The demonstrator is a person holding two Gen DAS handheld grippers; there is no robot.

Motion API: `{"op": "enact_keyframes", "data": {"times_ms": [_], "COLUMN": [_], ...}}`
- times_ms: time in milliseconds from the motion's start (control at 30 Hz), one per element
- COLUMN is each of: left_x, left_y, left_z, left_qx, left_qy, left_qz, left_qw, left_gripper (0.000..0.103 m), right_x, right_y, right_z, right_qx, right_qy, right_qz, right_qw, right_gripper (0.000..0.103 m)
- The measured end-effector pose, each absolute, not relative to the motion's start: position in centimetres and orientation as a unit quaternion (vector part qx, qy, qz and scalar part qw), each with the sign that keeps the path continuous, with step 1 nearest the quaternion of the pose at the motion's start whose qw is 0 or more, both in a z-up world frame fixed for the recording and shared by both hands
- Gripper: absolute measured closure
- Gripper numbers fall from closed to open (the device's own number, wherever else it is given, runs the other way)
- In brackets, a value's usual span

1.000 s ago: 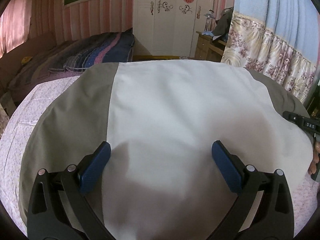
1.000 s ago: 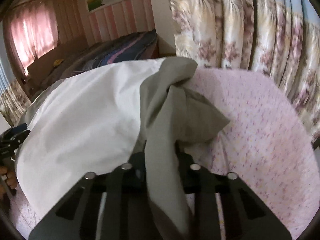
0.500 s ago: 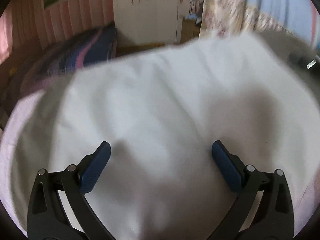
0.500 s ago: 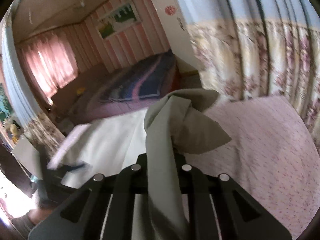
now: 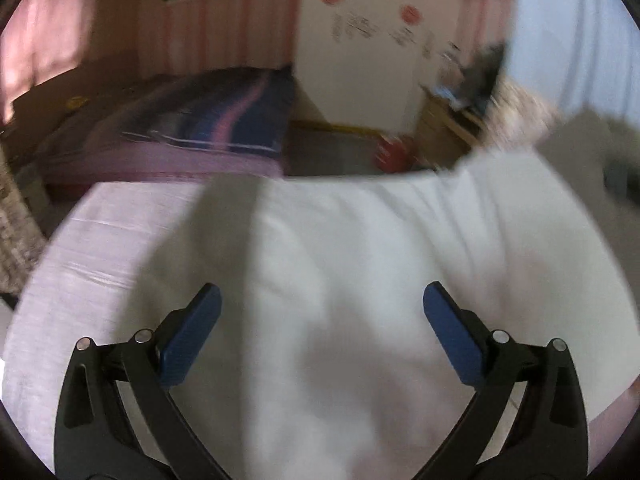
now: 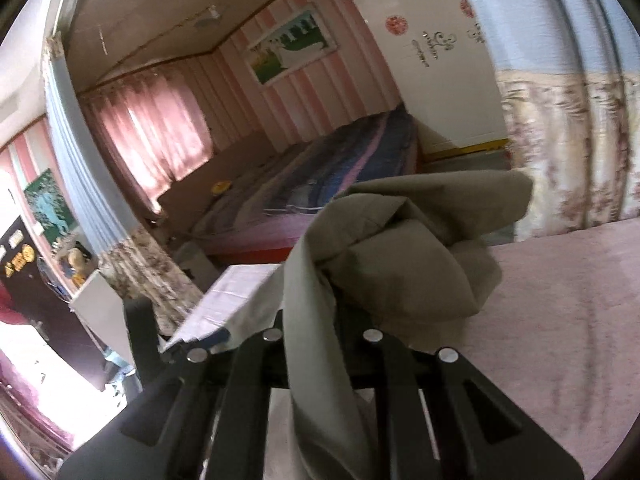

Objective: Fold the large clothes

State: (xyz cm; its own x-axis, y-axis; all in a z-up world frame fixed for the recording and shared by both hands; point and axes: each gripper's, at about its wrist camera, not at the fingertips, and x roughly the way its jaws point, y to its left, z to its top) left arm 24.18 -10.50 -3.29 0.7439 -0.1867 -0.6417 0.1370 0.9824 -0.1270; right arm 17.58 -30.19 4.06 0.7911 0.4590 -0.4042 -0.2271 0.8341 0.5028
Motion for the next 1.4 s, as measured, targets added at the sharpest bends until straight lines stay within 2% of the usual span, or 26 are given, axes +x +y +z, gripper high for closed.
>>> {"op": "enact_keyframes", "data": {"times_ms": [233,500,633,733,767,833,867,900,933,1167,1400], "left_x": [24.7,26.4,26.5,26.3,26.2,26.0,26.1,26.0,25.9,24.6,20.3], "left_y": [-2.3,4.8,6.5,6.3,6.1,5.5,5.3,5.2,5.1,4.8,-1.9], "left_z": [-1.6,-5.2,-6.1,-5.9,-5.9,-6.0,-6.0,-6.0,-6.0,-3.9,-1.2], "left_qx": [-0.045,-0.053,-0.074,-0.073,-0.069,-0.066,-0.066,-0.065,-0.065,-0.074,-0.093], "left_qy": [0.317,0.360,0.365,0.360,0.360,0.361,0.363,0.365,0.365,0.349,0.322], "left_qz": [-0.024,0.014,0.021,0.013,0.011,0.005,0.003,0.001,0.000,-0.009,-0.104], "left_qw": [0.947,0.931,0.928,0.930,0.930,0.930,0.929,0.929,0.929,0.934,0.936], "left_gripper": [0.003,0.003,0.003,0.003,0.003,0.003,0.003,0.003,0.003,0.003,0.003], "right_x": [21.1,25.4,25.5,25.5,25.3,24.3,23.7,23.2,22.4,16.8,14.9], "right_y": [-22.4,-13.4,-10.0,-9.7,-9.8,-9.3,-9.2,-9.2,-9.5,-15.5,-27.5], "right_z": [0.6,-8.8,-9.0,-8.4,-8.1,-6.8,-6.0,-5.1,-3.9,3.1,0.2], "right_qx": [0.290,0.312,0.240,0.236,0.239,0.251,0.247,0.240,0.237,0.182,0.181], "right_qy": [0.276,0.363,0.372,0.375,0.369,0.349,0.339,0.332,0.320,0.253,0.265], "right_qz": [0.224,0.208,0.172,0.161,0.166,0.184,0.184,0.177,0.173,0.078,-0.047], "right_qw": [0.889,0.853,0.880,0.882,0.882,0.884,0.889,0.895,0.901,0.947,0.946], "right_gripper": [0.095,0.094,0.091,0.090,0.085,0.046,0.038,0.025,0.021,0.010,0.009]}}
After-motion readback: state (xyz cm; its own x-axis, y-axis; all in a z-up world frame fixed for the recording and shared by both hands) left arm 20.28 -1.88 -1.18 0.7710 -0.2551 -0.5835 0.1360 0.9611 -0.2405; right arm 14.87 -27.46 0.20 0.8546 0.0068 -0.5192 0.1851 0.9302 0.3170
